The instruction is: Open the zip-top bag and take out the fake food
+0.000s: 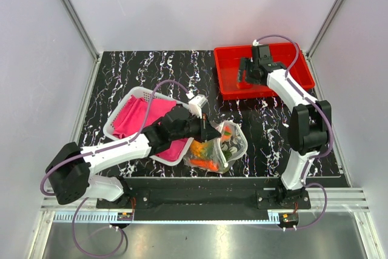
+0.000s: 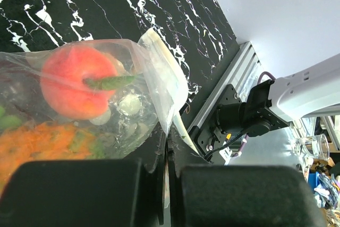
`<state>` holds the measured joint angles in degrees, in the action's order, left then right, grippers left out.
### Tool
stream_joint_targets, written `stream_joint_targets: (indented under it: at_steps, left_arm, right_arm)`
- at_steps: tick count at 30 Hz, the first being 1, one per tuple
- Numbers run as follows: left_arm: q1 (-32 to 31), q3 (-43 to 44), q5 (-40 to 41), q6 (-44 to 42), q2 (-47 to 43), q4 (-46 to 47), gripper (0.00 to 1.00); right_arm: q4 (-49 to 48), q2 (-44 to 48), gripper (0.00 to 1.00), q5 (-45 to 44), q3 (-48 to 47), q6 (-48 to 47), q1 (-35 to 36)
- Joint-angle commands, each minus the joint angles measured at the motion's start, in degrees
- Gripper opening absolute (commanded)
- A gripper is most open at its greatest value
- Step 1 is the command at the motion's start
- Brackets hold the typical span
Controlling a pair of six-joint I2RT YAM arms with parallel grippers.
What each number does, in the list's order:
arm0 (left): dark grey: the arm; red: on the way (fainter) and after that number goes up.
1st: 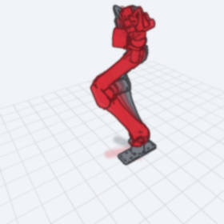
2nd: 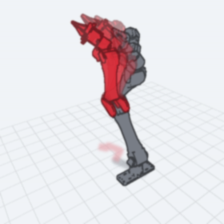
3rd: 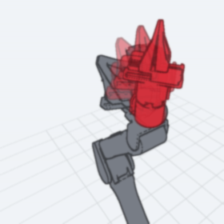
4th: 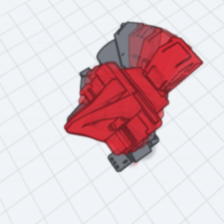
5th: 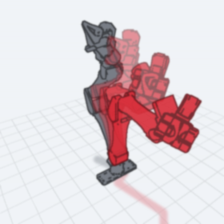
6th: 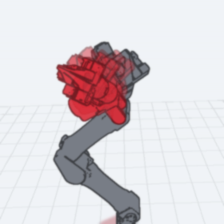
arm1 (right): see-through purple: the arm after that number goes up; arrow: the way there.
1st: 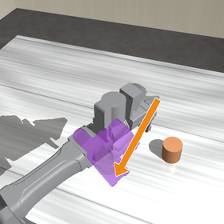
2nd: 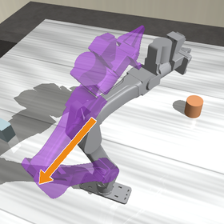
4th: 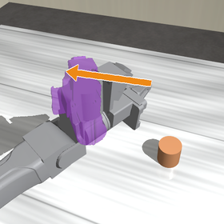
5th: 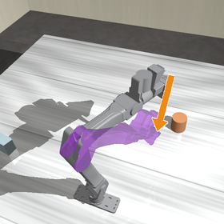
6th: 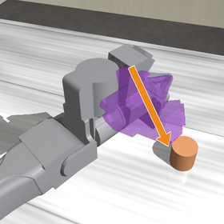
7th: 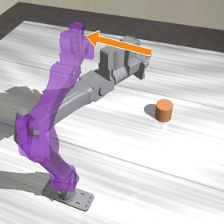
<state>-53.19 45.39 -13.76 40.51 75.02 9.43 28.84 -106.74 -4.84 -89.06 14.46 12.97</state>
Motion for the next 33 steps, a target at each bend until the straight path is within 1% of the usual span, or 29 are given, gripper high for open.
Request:
stream_joint_targets:
  at_steps: [1,3,5,6,8,9,10,11,12,13,14,15,16,18,19,21,23,26,31,33]
  left_arm:
    - [0.3,2.2,-1.6,-0.8,0.5,4.1,0.0]
    - [0.3,2.0,-1.4,-0.7,0.6,4.2,0.0]
    - [0.3,1.9,-1.0,-0.7,0.5,4.3,0.0]
    - [0.3,1.9,-0.7,-0.7,0.5,4.2,0.0]
    - [0.3,1.8,0.1,-0.8,0.1,4.2,0.0]
    - [0.3,1.6,0.4,-0.6,-0.1,4.3,0.0]
    - [0.3,1.5,0.8,-0.5,-0.1,4.4,0.0]
    - [0.3,1.5,1.1,-0.3,-0.2,4.5,0.0]
    - [0.3,1.4,1.3,-0.2,-0.4,4.3,0.0]
    - [0.3,0.9,1.9,-0.1,-0.6,4.3,0.0]
    - [0.3,0.8,2.2,0.1,-1.1,4.2,0.0]
    - [0.3,0.6,2.3,0.3,-1.3,4.3,0.0]
    - [0.3,0.3,2.9,0.4,-1.5,4.2,0.0]
    - [0.3,0.5,2.9,0.4,-1.8,3.9,0.0]
    - [0.3,0.5,2.9,0.6,-1.7,3.9,0.0]
    - [0.2,0.9,2.9,0.9,-1.5,3.9,0.0]
    - [0.1,1.1,2.9,1.1,-1.5,4.1,0.0]
    - [0.0,0.9,2.8,1.2,-1.4,3.8,0.0]
    - [-0.1,0.8,1.7,2.3,-0.3,5.4,0.0]
    - [-0.4,1.5,1.4,2.7,0.6,6.1,0.0]
  right_arm:
    - [-1.3,4.1,0.96,1.9,-1.0,-0.2,-0.2]
    - [-0.7,6.4,0.99,2.6,1.9,0.5,-0.1]
    - [3.4,10.0,0.98,3.9,3.0,3.6,-0.2]
    - [5.0,11.4,0.97,4.7,5.1,4.8,-0.2]
    - [7.4,18.0,0.94,7.1,9.1,8.3,0.0]
    - [7.1,20.8,0.92,9.6,14.3,9.0,0.3]
    - [6.8,27.0,0.88,10.3,17.0,9.9,0.6]
    - [6.6,30.2,0.85,11.1,19.4,11.2,0.9]
    - [6.5,33.4,0.83,13.4,23.8,11.6,1.7]
    - [6.4,39.5,0.79,14.8,25.8,12.1,2.3]
    - [6.6,42.5,0.78,15.8,27.7,13.4,2.9]
    - [6.8,45.2,0.77,17.7,31.4,14.3,4.0]
    - [6.8,49.8,0.77,18.7,33.1,15.2,6.1]
    - [6.8,53.5,0.74,20.4,37.3,18.0,8.9]
    - [6.3,56.6,0.72,20.9,38.8,19.2,11.4]
    - [3.9,59.1,0.65,22.9,42.4,22.7,12.6]
    - [1.8,61.2,0.64,23.4,44.5,25.4,13.5]
    - [-1.6,61.7,0.67,24.5,49.9,27.3,13.6]
    - [-8.3,57.9,0.71,26.5,54.0,29.0,13.7]
    - [-13.0,57.1,0.74,26.6,55.9,31.8,13.6]
